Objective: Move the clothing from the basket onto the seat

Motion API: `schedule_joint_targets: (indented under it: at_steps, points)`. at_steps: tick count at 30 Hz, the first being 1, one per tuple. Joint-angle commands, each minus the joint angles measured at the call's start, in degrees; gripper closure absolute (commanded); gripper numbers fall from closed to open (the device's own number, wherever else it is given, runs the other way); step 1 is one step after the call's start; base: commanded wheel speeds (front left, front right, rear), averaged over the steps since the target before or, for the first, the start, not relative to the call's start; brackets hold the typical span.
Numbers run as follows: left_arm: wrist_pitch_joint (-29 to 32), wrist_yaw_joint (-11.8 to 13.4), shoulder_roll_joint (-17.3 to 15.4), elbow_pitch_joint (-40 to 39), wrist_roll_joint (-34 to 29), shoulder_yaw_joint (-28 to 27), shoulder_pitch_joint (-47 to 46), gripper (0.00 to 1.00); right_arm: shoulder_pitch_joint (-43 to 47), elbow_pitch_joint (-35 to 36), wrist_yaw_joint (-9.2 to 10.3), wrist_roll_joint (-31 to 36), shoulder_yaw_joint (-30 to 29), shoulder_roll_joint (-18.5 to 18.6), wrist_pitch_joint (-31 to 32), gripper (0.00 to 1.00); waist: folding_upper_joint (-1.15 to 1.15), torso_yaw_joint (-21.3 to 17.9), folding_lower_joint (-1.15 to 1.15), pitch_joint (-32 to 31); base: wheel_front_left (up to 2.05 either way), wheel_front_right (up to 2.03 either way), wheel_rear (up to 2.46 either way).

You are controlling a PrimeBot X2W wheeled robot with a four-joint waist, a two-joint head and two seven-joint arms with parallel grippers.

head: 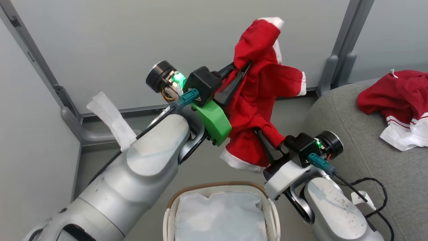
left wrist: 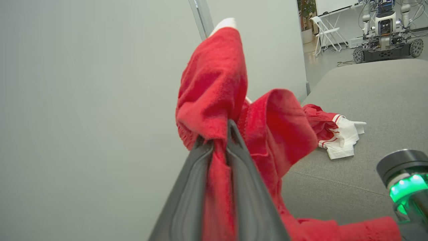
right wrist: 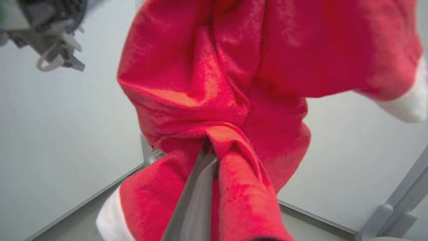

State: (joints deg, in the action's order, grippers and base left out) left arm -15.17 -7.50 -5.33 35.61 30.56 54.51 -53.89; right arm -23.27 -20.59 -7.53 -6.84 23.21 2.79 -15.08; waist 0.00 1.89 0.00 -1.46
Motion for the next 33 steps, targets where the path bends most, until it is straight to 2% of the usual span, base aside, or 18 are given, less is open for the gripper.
schedule_joint_targets:
  at_steps: [1, 2, 19, 33]
  points:
    - [0.0, 0.1, -0.3, 0.5, 0.3, -0.6, 1.5, 0.16, 0.6, 0.7, 0.08, 0.6, -0.6, 0.2, -0.1, 1.0, 0.0, -0.1, 0.0, 0.1, 0.0, 0.0, 0.0]
    - [0.0, 0.1, -0.3, 0.9, 0.4, -0.9, 2.4, 0.0, 0.8, 1.1, 0.08, 0.7, -1.0, 0.2, -0.1, 1.0, 0.0, -0.1, 0.0, 0.2, 0.0, 0.0, 0.0]
    - [0.0, 0.1, 0.8, -4.5, -3.0, -10.3, 22.6, 0.0, 2.9, 4.4, 0.08, 4.2, -6.8, 0.3, -0.1, 1.0, 0.0, -0.8, 0.0, 1.3, 0.0, 0.0, 0.0]
    - [0.0, 0.1, 1.6, -7.4, -5.6, -13.8, 33.1, 0.0, 4.5, 7.3, 0.08, 5.2, -9.9, 1.4, -0.1, 1.0, 0.0, -0.9, 0.0, 1.5, 0.0, 0.0, 0.0]
